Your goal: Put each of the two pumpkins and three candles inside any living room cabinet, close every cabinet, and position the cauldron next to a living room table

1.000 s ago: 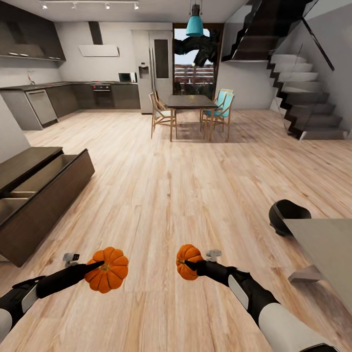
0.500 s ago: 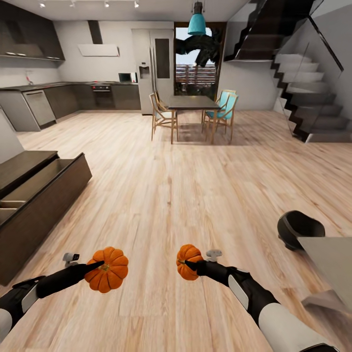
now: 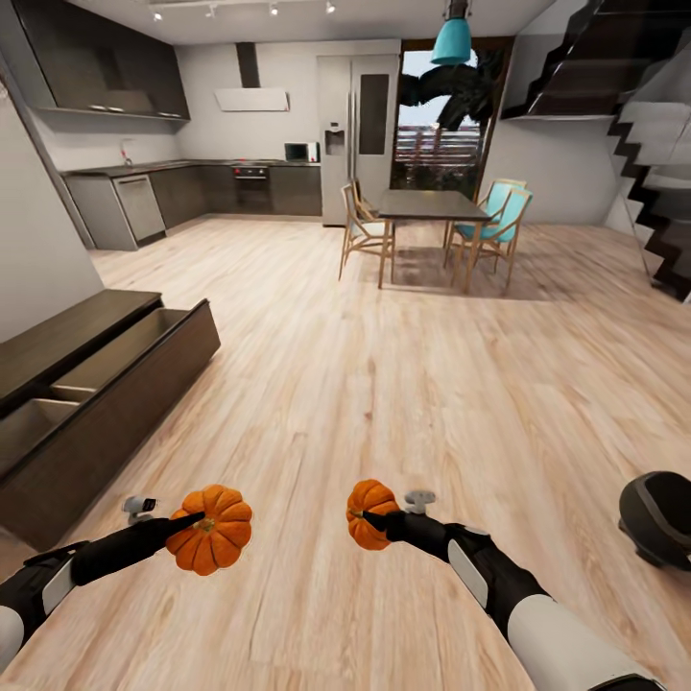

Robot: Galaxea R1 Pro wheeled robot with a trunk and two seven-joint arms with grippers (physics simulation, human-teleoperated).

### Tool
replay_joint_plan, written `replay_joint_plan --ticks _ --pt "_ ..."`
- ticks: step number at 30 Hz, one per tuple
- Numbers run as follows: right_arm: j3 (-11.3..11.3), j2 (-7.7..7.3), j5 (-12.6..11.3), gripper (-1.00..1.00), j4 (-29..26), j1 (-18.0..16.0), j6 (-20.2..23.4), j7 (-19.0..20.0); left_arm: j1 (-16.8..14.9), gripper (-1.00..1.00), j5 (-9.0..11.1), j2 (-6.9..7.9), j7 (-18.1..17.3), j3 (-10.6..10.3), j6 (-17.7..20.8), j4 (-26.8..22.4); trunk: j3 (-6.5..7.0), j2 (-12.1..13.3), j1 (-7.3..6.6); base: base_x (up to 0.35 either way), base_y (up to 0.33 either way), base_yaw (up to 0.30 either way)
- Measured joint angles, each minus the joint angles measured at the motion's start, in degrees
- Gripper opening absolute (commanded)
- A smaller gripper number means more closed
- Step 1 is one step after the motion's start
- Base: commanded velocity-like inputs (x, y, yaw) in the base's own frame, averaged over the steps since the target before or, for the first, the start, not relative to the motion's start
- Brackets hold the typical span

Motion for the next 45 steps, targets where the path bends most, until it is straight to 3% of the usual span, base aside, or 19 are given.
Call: replay_joint_plan --ticks 8,45 --pt "-0.05 -0.02 -0.06 -1.00 0.00 0.00 0.01 0.28 0.00 -1.00 0.00 0.00 0.06 -0.03 0.00 0.00 0.00 0.00 0.00 0.338 0.000 0.200" --pt "-0.05 -0.10 -0.09 -1.00 0.03 0.00 -0.08 0.33 0.00 -1.00 -0.01 -0.09 0.09 -0.01 0.09 0.00 0.00 0.00 0.00 0.338 0.000 0.001"
